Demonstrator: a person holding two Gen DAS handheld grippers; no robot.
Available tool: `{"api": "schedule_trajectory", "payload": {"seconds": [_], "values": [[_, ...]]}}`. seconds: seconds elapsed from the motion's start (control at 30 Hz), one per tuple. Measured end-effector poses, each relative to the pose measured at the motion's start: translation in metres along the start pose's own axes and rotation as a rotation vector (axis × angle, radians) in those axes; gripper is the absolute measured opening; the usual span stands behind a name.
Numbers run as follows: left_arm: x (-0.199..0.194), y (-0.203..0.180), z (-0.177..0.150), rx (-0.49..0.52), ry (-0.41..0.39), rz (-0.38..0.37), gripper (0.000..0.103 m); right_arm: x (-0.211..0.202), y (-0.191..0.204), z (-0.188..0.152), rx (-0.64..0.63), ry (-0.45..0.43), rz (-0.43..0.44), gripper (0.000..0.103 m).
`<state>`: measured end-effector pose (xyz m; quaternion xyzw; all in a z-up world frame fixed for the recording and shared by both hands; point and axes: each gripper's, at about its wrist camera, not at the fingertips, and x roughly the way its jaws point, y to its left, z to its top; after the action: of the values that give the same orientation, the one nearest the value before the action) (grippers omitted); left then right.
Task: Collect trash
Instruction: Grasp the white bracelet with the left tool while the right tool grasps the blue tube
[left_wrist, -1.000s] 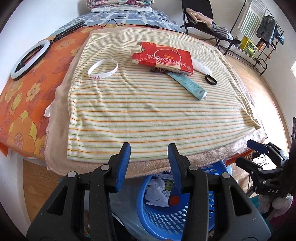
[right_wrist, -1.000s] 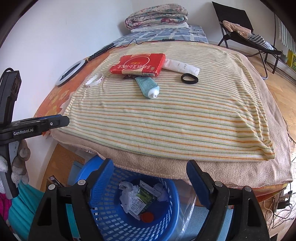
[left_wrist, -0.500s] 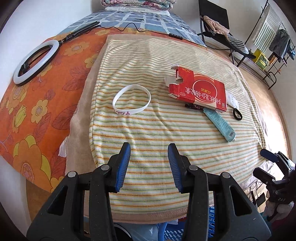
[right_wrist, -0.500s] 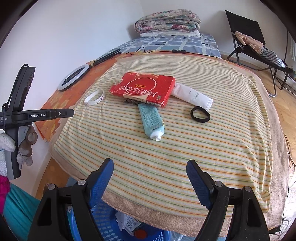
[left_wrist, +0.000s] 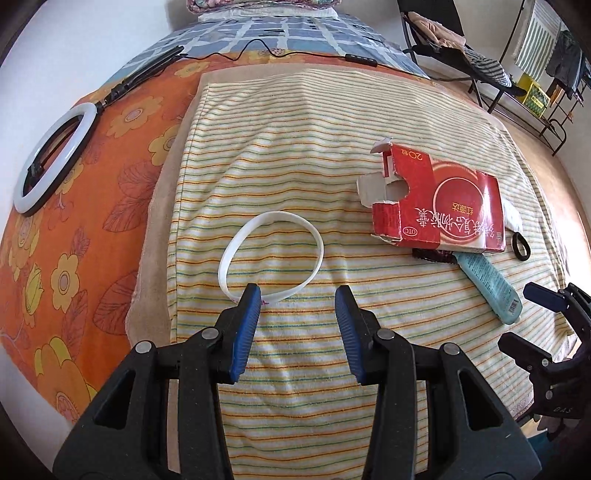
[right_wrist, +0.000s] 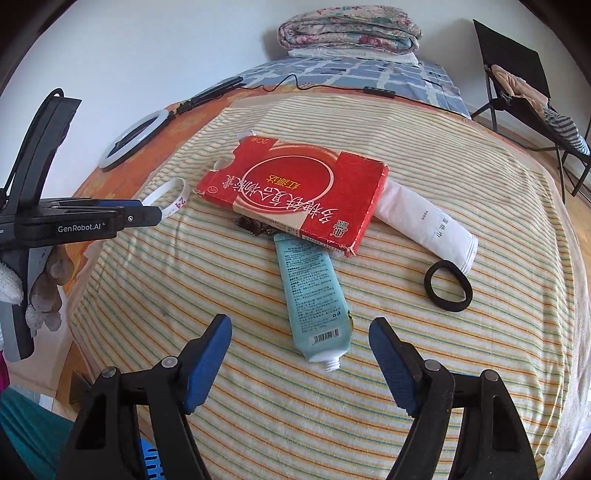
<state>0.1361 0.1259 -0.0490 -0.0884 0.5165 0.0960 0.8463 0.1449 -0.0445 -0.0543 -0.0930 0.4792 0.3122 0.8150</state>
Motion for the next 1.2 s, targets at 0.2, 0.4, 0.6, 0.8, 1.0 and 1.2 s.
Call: {"api": "schedule_trajectory", "payload": {"seconds": [0.2,0.4,0.6,0.8,1.0,1.2], "values": [[0.014,-0.001,0.006,0.026,0.006,0.011,0.042,0.017,0.002,0.007,-0.01,0.018,-0.013,0.076],[0.019,-0.004,0.007,0.05,0.002,0.023,0.035,0.024,0.003,0.008,-0.02,0.023,-0.028,0.071],[0.018,-0.006,0.006,0.068,-0.008,0.022,0.023,0.022,-0.001,0.008,-0.019,0.015,-0.043,0.047],[0.007,-0.02,0.001,0.135,-0.038,0.028,0.022,0.02,-0.007,0.008,-0.007,0.01,-0.032,0.035],[0.008,-0.027,-0.001,0.153,-0.056,0.065,0.057,0.017,-0.005,0.007,-0.01,0.009,-0.005,0.042],[0.027,-0.021,0.002,0.143,-0.014,0.078,0.045,0.022,0.0,0.006,-0.036,0.017,-0.031,0.054]]}}
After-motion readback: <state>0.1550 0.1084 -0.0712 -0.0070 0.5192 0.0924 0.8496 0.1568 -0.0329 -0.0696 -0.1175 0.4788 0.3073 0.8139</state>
